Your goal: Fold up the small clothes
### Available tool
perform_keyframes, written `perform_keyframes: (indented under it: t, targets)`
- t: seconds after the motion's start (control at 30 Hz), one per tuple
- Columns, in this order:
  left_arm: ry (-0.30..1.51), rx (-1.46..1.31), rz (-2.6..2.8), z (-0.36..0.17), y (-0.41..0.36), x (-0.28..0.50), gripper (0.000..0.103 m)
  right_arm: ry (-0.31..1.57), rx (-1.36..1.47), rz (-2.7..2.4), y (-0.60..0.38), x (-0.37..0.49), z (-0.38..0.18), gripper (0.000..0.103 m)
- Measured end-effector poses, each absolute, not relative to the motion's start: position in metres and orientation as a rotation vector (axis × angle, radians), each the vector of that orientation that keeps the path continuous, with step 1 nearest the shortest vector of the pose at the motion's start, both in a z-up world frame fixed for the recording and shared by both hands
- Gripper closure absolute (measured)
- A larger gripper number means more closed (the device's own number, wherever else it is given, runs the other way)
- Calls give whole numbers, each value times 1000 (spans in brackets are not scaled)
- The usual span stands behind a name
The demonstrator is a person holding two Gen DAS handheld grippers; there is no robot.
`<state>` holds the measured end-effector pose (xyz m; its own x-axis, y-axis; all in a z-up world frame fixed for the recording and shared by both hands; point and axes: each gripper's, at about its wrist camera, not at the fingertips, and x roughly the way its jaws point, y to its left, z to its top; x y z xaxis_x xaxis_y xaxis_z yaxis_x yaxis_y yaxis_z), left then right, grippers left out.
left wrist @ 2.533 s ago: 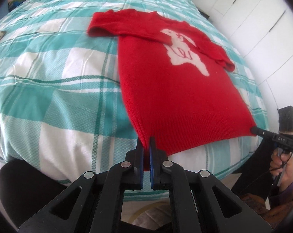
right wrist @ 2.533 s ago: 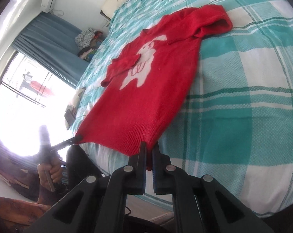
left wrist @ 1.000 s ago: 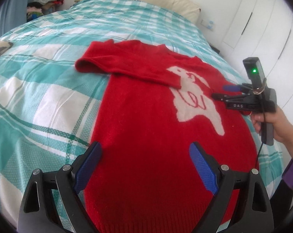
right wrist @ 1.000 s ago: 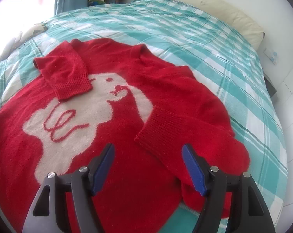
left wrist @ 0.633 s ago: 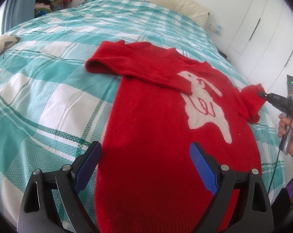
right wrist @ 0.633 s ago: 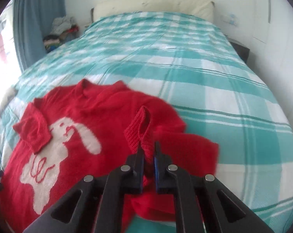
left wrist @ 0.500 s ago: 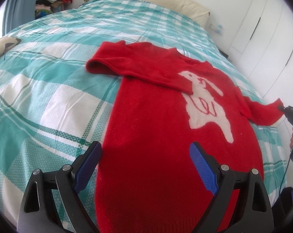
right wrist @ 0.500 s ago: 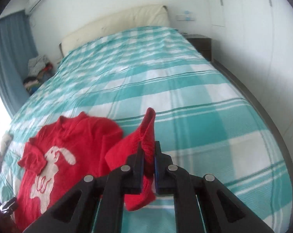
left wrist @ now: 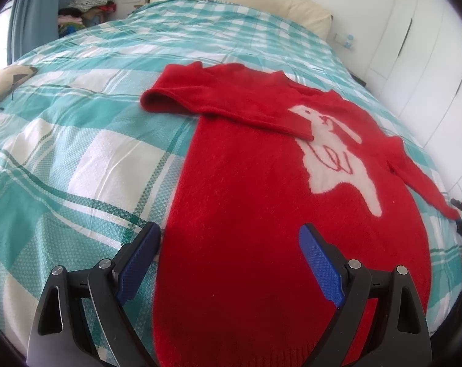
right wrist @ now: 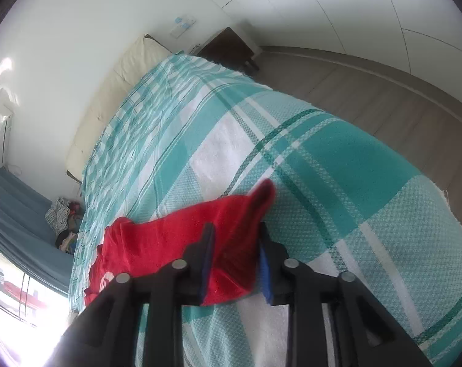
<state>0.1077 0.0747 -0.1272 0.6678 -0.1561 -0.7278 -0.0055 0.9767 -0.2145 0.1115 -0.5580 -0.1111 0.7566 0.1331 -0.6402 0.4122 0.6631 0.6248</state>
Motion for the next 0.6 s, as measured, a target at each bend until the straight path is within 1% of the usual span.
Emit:
perform_keyframes:
  t: [0.1,0.13,0.17,0.33,0.43,0.6]
  targets:
    - [847,-196,-79,-130,73,110,10,729,901,-160,-563,115,-120,66]
    - [850,-194,-78,-131,73,110,10,731,894,-171,-563,115,-120,76]
    - [851,-191,-77,-132,72,111,10,736,870,-205,-563,114,-119,100]
    - [860,-191,-72,-134,72,112,10,736,723,-466,-565,91,-103,99]
    - [872,-193,-68,-136,73,114,10,785,737,-506,-568,89,-111,100]
    - [874,-178,-66,-136,72,113,10,828,655,-523,-563,95,-112,100]
